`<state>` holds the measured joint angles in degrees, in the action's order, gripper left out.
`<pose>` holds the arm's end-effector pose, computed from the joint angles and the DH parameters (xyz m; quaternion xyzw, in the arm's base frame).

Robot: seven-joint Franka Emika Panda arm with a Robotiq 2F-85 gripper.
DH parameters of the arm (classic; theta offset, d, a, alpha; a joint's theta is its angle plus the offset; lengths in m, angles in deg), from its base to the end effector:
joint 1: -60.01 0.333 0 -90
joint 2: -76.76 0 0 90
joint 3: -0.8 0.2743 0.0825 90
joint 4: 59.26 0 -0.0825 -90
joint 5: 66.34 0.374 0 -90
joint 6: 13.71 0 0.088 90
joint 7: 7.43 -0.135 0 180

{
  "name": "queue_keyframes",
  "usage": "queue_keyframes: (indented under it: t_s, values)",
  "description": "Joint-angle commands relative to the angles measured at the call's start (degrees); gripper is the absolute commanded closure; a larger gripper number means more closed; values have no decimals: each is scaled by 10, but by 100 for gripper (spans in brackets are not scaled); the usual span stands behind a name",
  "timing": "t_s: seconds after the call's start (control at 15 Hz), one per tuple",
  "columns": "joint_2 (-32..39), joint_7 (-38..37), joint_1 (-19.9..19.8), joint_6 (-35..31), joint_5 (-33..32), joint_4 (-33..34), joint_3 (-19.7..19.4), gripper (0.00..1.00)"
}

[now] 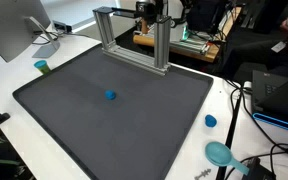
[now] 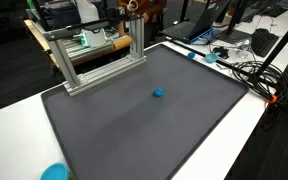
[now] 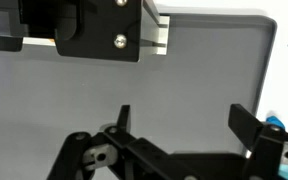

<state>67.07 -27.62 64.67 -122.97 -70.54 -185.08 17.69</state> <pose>0.4480 0.1695 0.3792 0.9960 0.0225 -0.0390 0.0770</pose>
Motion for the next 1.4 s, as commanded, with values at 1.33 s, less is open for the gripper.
queue_keyframes:
  t_s: [1.33]
  values:
    - [-158,9,25,-102,5,-143,-32,0]
